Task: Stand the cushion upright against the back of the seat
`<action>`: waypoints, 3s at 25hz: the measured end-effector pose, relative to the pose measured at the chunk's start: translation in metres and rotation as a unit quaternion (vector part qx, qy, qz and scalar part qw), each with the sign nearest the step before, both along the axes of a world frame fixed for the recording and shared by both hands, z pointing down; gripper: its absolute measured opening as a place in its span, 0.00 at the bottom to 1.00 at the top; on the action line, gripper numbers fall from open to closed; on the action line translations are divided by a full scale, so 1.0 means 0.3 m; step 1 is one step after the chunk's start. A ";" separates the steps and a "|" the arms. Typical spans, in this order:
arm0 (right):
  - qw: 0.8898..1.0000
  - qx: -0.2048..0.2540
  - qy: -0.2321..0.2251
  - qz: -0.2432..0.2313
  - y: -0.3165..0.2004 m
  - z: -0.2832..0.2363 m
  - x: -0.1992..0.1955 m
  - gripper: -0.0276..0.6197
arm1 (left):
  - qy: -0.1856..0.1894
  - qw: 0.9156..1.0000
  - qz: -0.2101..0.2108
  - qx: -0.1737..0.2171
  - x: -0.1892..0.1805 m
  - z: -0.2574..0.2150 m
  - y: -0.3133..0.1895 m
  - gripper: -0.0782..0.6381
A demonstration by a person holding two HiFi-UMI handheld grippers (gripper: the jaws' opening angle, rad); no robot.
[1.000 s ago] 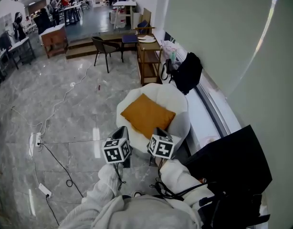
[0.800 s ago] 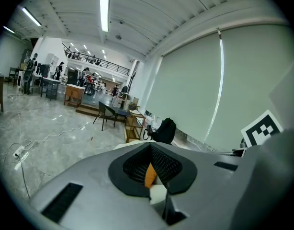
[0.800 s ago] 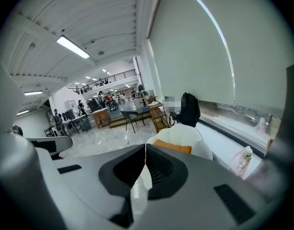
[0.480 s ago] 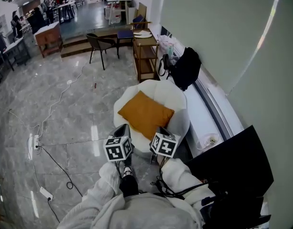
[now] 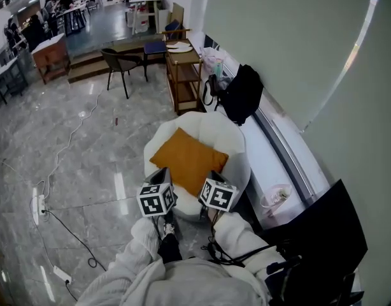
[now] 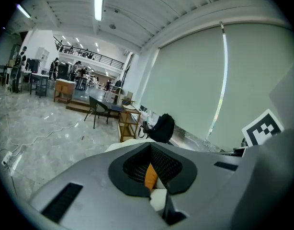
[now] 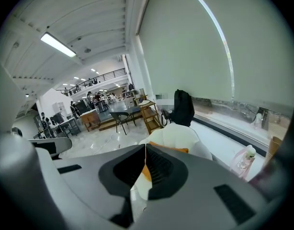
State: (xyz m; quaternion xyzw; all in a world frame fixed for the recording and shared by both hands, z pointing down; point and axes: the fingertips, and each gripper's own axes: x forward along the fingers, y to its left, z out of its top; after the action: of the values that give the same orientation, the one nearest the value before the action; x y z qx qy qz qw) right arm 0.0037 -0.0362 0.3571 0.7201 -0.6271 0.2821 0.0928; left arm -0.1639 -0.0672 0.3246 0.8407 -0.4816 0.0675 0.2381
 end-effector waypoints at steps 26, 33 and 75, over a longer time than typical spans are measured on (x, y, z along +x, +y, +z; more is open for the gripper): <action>0.998 -0.023 -0.001 0.062 -0.675 0.040 0.069 0.14 | -0.017 0.997 0.071 -0.019 0.087 0.030 -0.768 0.12; 0.992 -0.065 0.004 0.111 -0.591 0.140 0.153 0.14 | -0.017 0.992 0.112 -0.054 0.163 0.145 -0.798 0.12; 0.954 -0.152 -0.045 0.256 -0.290 1.057 0.491 0.14 | -0.101 0.918 0.344 -0.170 0.657 1.250 -0.608 0.12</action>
State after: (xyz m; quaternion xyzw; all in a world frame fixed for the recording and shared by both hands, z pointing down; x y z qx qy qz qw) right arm 0.1511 -0.1232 0.6743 0.8207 -0.3749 0.4201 0.0975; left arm 0.0331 -0.2497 0.6995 0.8902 -0.1649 0.3106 0.2897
